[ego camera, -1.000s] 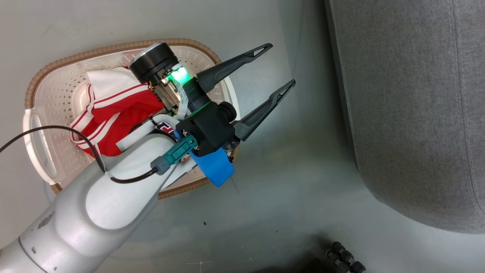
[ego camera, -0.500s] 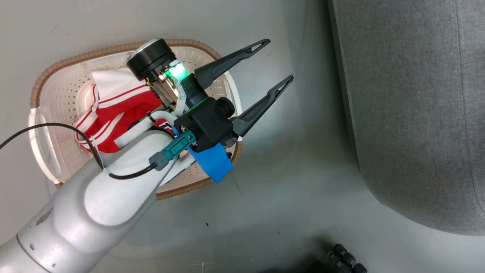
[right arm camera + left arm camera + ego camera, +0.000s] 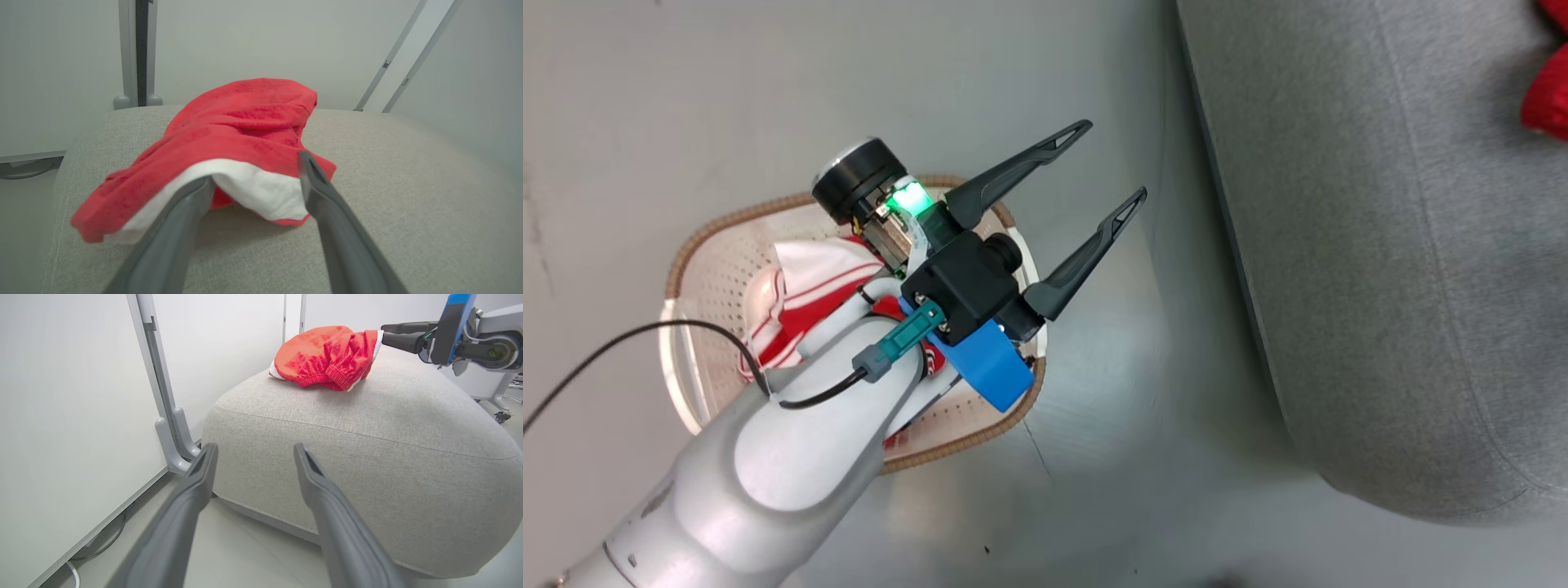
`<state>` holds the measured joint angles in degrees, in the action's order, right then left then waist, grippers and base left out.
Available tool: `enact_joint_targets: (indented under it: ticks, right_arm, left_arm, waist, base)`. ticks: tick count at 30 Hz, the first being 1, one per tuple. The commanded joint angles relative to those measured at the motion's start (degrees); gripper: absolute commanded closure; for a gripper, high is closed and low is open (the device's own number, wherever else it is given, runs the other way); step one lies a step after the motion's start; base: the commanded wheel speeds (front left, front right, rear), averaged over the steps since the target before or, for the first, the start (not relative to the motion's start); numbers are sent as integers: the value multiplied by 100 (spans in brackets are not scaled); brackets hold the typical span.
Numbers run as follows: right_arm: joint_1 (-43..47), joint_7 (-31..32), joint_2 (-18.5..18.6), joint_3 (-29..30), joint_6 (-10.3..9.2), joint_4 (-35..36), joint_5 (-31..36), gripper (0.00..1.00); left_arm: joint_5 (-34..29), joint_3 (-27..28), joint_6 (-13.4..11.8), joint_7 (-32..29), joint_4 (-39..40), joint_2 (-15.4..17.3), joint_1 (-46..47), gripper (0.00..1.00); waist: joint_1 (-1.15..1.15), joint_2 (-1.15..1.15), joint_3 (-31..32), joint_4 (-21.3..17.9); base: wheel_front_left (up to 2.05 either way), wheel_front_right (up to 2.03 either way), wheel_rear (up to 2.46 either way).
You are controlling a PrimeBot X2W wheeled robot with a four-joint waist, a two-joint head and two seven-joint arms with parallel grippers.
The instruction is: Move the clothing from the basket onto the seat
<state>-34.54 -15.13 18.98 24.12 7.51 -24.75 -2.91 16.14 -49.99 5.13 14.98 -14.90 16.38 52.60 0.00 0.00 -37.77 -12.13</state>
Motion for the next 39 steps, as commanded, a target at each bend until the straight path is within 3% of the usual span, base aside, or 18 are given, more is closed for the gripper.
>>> enact_joint_targets:
  ticks: [1, 18, 30, 39]
  right_arm:
    - [273, -3, -26, -123, -4, 140, -29, 0]
    - [1579, -3, -534, -1385, -4, 1369, 8, 0]
    - [2114, -3, -859, -2292, -4, 1481, -106, 0]
    - [2663, -4, -1052, -2562, -4, 1424, -221, 0]
  left_arm:
    - [45, 104, -39, 26, 19, -17, -193, 0]
    - [170, 1634, -299, 24, 22, -287, -1743, 0]
    - [-36, 2925, -419, 24, -13, -502, -2893, 0]
    - [-283, 3477, -317, 25, -15, -663, -3692, 0]
  waist:
    - [0, 0, 457, 45]
    - [0, 0, 2172, 719]
    - [0, 0, 3135, 1344]
    - [0, 0, 3603, 1616]
  base:
    - [0, 0, 0]
    - [0, 0, 0]
    - [0, 0, 0]
    - [0, 0, 0]
